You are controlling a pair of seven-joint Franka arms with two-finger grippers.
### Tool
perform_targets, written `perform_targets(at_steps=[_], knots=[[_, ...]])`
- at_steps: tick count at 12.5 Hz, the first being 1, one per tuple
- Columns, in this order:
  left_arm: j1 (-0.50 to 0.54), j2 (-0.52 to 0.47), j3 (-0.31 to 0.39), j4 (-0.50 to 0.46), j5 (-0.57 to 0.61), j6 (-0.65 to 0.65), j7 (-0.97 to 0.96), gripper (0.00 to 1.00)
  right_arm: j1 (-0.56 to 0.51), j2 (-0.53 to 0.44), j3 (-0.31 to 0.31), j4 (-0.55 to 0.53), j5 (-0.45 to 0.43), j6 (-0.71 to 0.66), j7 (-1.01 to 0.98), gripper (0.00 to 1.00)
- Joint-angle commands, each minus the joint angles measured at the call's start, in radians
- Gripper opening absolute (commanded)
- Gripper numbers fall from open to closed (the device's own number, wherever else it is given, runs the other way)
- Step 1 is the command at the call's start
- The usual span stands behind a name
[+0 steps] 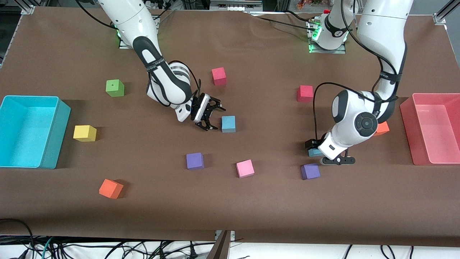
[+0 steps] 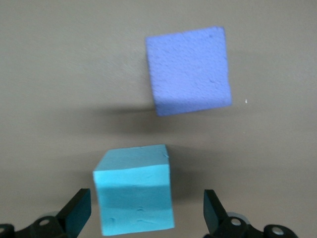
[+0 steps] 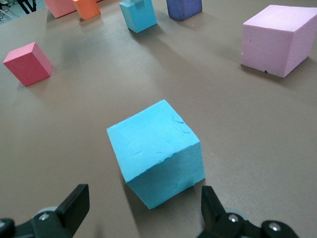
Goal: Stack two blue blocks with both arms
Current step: 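Close the left gripper on the second cyan cube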
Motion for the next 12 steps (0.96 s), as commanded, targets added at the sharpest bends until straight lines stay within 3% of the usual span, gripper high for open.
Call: perform_targets(at_steps=[1, 5, 12], knots=[[-0.01, 0.008, 0.009, -0.004, -0.021, 0.018, 0.017, 1.0, 0.008, 0.016, -0.003, 0.023, 0.028, 0.005, -0.031, 1.0], [-0.01, 0.018, 0.009, -0.055, -0.012, 0.116, 0.045, 1.0, 0.008, 0.022, -0.003, 0.023, 0.028, -0.003, -0.033, 1.0], [-0.009, 0.015, 0.011, -0.073, -0.013, 0.112, 0.072, 1.0, 0.008, 0.031, -0.003, 0.024, 0.028, -0.009, -0.05, 1.0]])
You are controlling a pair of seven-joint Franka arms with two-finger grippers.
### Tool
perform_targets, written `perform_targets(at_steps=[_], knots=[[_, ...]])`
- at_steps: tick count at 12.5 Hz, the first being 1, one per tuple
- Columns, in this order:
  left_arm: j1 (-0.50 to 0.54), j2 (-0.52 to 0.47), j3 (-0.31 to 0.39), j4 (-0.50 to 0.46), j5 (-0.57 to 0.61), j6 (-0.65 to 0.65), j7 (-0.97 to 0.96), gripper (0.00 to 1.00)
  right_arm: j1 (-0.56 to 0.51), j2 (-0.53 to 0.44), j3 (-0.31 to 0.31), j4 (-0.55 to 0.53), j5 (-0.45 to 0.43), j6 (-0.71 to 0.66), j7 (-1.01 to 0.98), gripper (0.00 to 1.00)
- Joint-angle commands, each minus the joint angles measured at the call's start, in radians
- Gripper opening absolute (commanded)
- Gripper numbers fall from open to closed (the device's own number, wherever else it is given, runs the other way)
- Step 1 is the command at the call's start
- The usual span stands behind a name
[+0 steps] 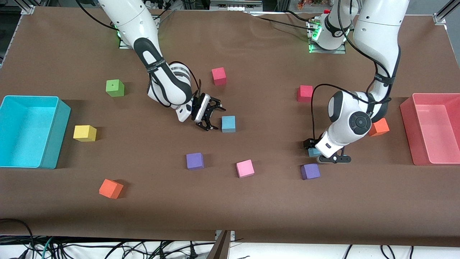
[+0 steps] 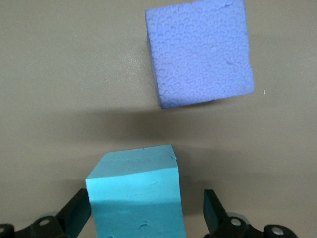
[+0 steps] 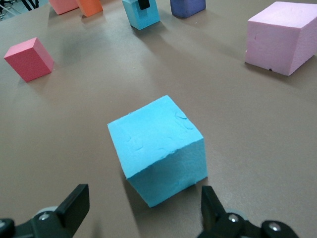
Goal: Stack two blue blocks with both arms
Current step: 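Close the left gripper on the second cyan cube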
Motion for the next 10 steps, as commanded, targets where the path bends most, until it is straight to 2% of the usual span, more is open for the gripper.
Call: perform_targets(at_steps=[1, 3, 4, 5, 6, 7, 8, 10], knots=[[-0.006, -0.003, 0.01, -0.017, -0.013, 0.013, 0.035, 1.0, 0.007, 0.019, -0.003, 0.02, 0.027, -0.005, -0.031, 1.0], [-0.006, 0.0, 0.008, -0.019, -0.013, 0.016, 0.034, 1.0, 0.007, 0.019, -0.003, 0.02, 0.026, -0.006, -0.031, 1.0], [-0.008, 0.003, 0.008, -0.02, -0.015, 0.018, 0.033, 0.96, 0.007, 0.02, -0.002, 0.02, 0.027, -0.007, -0.033, 1.0], [-0.008, 0.001, 0.01, -0.022, -0.015, 0.018, 0.033, 0.81, 0.007, 0.02, -0.003, 0.02, 0.027, -0.007, -0.034, 1.0], [-0.008, 0.001, 0.01, -0.022, -0.013, 0.016, 0.035, 0.55, 0.007, 0.02, -0.003, 0.02, 0.027, -0.007, -0.034, 1.0], [-0.008, -0.002, 0.01, -0.022, -0.015, 0.014, 0.034, 0.25, 0.007, 0.02, -0.003, 0.02, 0.027, -0.007, -0.034, 1.0], [-0.008, -0.003, 0.008, -0.019, -0.015, 0.014, 0.033, 0.03, 0.007, 0.02, -0.003, 0.02, 0.027, -0.007, -0.034, 1.0], [-0.006, -0.01, 0.01, -0.016, -0.015, 0.013, 0.032, 0.0, 0.007, 0.02, -0.003, 0.02, 0.027, -0.007, -0.034, 1.0]])
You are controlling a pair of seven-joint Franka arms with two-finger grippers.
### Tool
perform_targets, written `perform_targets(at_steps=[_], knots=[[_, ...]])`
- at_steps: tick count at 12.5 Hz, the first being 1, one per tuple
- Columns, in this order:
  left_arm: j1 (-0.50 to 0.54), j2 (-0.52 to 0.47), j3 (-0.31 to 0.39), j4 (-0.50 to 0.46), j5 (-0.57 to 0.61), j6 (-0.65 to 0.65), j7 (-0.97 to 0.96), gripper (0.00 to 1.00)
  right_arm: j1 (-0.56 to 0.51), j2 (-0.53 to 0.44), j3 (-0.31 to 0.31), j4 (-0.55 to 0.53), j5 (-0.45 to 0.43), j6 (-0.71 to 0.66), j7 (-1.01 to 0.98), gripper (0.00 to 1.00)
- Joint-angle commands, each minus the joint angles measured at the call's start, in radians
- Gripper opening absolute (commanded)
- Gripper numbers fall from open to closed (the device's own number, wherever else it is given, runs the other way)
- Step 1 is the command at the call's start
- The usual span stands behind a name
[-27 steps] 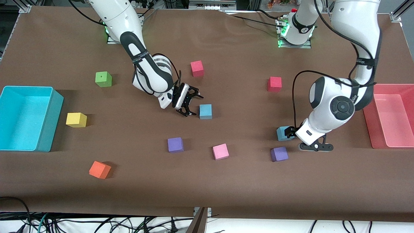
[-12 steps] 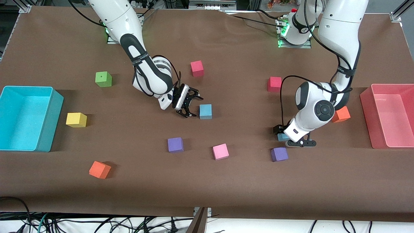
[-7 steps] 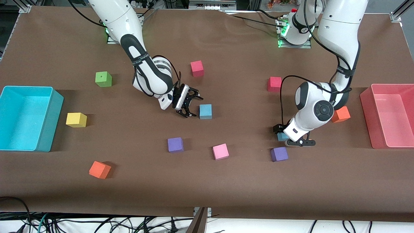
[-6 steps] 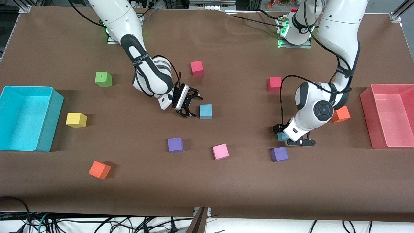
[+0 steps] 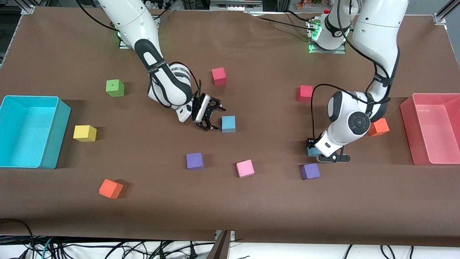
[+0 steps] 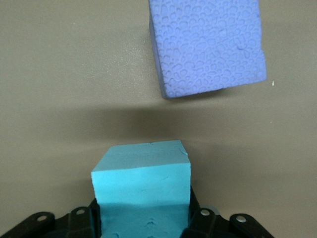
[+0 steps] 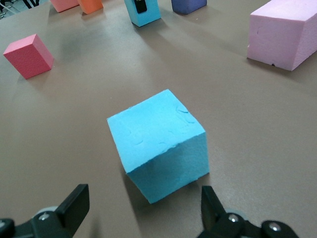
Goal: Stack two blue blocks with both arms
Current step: 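Lift the second cyan cube and carry it toward the first cube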
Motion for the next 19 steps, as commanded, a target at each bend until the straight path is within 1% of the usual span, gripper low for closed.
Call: perform_targets(at_steps=[1, 3, 5, 7, 9, 10, 11, 12, 15, 17, 19], knots=[[-0.006, -0.031, 0.009, -0.003, -0.015, 0.006, 0.026, 0.0, 0.006, 0.011, -0.003, 0.017, 0.027, -0.005, -0.03, 1.0], [-0.002, -0.099, 0.009, -0.002, -0.015, -0.038, 0.021, 0.0, 0.006, 0.011, -0.003, 0.017, 0.027, -0.03, -0.03, 1.0], [-0.002, -0.165, 0.006, 0.023, -0.024, -0.133, 0.006, 0.0, 0.006, 0.009, -0.003, 0.017, 0.027, -0.037, -0.03, 1.0], [-0.014, -0.18, -0.003, 0.108, -0.025, -0.262, -0.046, 0.0, 0.006, 0.009, -0.003, 0.017, 0.027, -0.037, -0.03, 1.0], [-0.063, -0.18, -0.013, 0.2, -0.022, -0.374, -0.187, 0.0, 0.006, 0.009, -0.003, 0.017, 0.025, -0.037, -0.03, 1.0], [-0.077, -0.174, -0.039, 0.253, -0.013, -0.414, -0.259, 0.0, 0.006, 0.009, -0.003, 0.017, 0.025, -0.037, -0.03, 1.0], [-0.081, -0.155, -0.074, 0.315, -0.01, -0.446, -0.332, 0.0, 0.006, 0.009, -0.003, 0.017, 0.025, -0.037, -0.03, 1.0], [-0.107, -0.132, -0.088, 0.365, -0.012, -0.474, -0.413, 0.0, 0.006, 0.009, -0.003, 0.017, 0.025, -0.037, -0.03, 1.0], [-0.239, -0.034, -0.089, 0.478, -0.018, -0.483, -0.596, 0.0, 0.006, 0.009, -0.003, 0.017, 0.025, -0.037, -0.03, 1.0], [-0.331, 0.049, -0.076, 0.558, -0.015, -0.482, -0.702, 0.0, 0.006, 0.009, -0.003, 0.017, 0.025, -0.039, -0.031, 1.0], [-0.423, 0.124, -0.025, 0.624, -0.018, -0.482, -0.784, 0.0, 0.006, 0.009, -0.005, 0.017, 0.025, -0.037, -0.031, 1.0]])
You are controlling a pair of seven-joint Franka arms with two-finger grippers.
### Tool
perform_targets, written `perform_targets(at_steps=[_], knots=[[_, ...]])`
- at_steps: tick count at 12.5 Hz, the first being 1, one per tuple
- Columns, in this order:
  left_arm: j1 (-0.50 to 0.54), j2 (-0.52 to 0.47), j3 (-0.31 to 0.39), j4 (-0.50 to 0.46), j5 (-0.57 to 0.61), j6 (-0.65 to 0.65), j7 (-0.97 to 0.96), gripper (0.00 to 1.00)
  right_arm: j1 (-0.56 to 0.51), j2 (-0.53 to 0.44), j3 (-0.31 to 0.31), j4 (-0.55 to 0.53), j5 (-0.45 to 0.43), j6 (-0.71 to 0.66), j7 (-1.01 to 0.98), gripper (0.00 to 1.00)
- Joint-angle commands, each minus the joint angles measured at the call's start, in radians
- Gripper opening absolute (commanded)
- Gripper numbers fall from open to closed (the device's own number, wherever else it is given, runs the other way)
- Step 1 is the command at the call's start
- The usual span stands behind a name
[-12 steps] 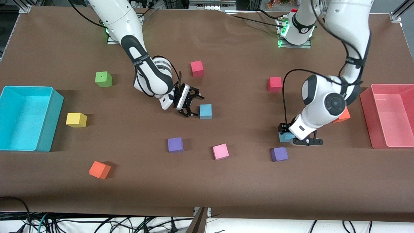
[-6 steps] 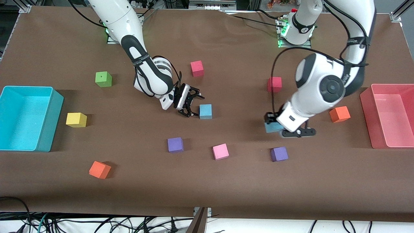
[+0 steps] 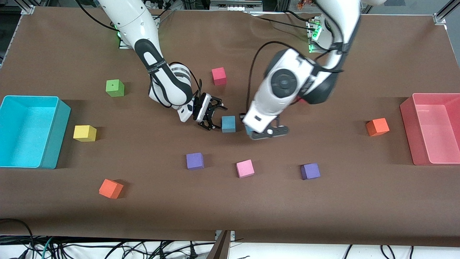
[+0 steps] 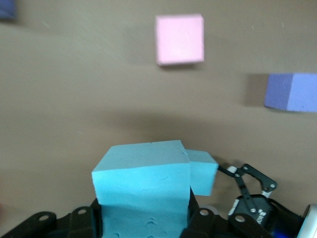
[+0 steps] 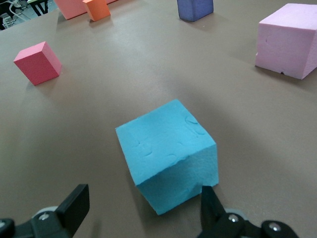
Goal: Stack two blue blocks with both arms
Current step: 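Lower the held cyan cube onto the first cyan cube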
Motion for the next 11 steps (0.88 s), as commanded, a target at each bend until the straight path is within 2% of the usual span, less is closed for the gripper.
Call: perform_targets(at_steps=[1, 7, 11], knots=[[-0.104, 0.131, 0.075, 0.148, -0.018, -0.03, -0.088, 0.0, 0.005, 0.009, -0.003, 0.014, 0.025, -0.007, -0.029, 1.0], [-0.152, 0.231, 0.082, 0.243, -0.023, -0.021, -0.149, 0.0, 0.005, 0.009, -0.005, 0.014, 0.025, -0.007, -0.029, 1.0], [-0.165, 0.26, 0.089, 0.245, -0.023, -0.02, -0.151, 0.0, 0.005, 0.01, -0.005, 0.014, 0.025, -0.005, -0.029, 1.0]])
